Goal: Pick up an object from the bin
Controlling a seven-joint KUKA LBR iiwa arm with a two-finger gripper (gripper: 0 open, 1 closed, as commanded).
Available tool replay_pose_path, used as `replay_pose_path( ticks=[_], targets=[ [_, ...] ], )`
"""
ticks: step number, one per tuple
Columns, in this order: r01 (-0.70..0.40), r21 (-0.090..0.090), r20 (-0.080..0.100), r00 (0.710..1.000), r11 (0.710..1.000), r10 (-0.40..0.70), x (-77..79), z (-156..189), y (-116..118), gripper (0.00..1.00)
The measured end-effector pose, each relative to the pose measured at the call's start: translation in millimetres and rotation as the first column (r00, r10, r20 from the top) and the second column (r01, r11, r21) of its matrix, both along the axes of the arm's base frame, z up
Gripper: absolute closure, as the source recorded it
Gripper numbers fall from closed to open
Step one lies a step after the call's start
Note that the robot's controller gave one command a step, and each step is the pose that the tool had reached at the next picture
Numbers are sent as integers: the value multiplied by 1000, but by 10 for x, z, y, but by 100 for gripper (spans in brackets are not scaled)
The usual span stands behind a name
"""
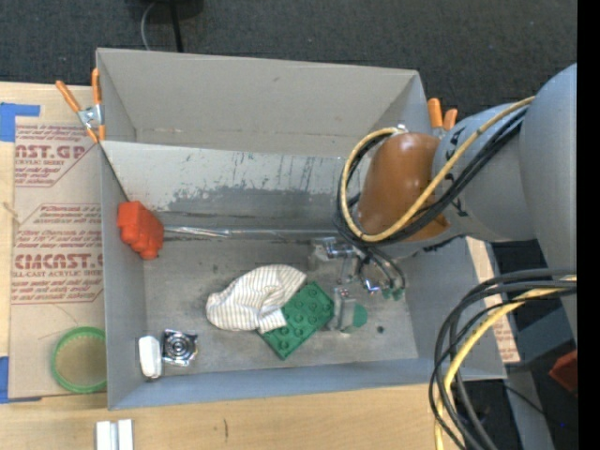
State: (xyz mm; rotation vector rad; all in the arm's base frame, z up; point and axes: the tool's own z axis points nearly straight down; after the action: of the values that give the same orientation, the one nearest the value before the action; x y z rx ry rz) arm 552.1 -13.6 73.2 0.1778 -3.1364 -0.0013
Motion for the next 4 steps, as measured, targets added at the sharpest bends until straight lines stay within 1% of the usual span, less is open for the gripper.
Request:
replay_pose_path(
  ticks=[1,2,3,4],
  targets=[
    [17,-1,2,1000,1000,-17,20,14,420,0],
    [-23,3,3,1000,1000,23,-6,5,822,0],
    [9,0,3,1000,1000,-9,62,2,1216,0],
    [-64,4,7,998,998,64,-55,-19,1406,0]
  ],
)
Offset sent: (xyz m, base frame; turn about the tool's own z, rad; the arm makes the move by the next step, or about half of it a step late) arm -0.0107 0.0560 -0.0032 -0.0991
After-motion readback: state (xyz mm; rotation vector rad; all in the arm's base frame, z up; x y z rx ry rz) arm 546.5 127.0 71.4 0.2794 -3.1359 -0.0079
